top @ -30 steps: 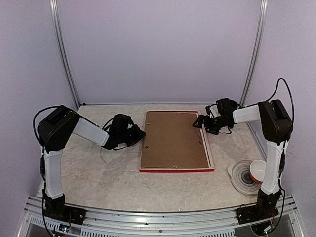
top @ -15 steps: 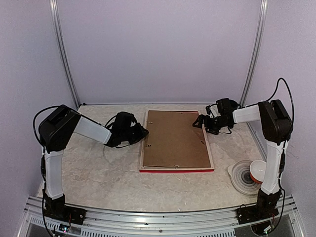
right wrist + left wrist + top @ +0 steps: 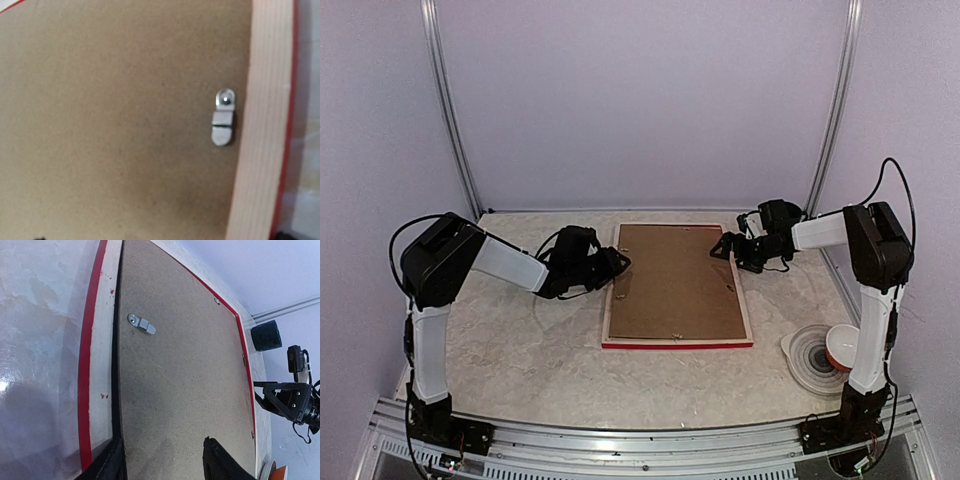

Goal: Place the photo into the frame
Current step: Adjust the photo frame on the frame body, then adjust the photo frame at the center of the board.

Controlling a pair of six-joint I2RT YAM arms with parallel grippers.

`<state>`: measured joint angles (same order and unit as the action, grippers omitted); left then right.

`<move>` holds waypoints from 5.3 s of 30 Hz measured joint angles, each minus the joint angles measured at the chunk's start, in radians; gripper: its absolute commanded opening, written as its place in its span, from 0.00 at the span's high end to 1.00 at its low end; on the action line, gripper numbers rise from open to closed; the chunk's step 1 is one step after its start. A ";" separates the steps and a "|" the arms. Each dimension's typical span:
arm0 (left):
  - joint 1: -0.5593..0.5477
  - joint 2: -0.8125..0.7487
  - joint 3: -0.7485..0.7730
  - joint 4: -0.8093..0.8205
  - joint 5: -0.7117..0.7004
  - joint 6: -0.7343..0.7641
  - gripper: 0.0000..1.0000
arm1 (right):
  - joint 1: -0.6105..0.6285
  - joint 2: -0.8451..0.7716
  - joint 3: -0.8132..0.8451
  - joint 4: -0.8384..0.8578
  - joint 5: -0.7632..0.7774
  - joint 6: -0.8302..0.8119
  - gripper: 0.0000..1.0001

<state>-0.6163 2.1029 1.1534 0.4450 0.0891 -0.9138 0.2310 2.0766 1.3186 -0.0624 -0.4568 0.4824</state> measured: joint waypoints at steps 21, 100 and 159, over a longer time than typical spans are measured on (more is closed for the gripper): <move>-0.017 -0.321 -0.193 -0.119 -0.028 0.061 0.01 | 0.005 -0.323 -0.264 -0.067 0.059 -0.031 0.01; -0.342 -0.446 -0.463 -0.315 -0.291 0.284 0.09 | 0.350 -0.701 -0.635 -0.270 0.472 -0.025 0.01; -0.373 -0.386 -0.430 -0.281 -0.369 0.275 0.18 | 0.350 -0.701 -0.636 -0.270 0.476 -0.021 0.01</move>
<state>-0.9894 1.7172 0.7238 0.1638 -0.2794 -0.6392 0.5808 1.3758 0.6830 -0.3328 0.0193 0.4610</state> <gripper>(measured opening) 0.827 0.992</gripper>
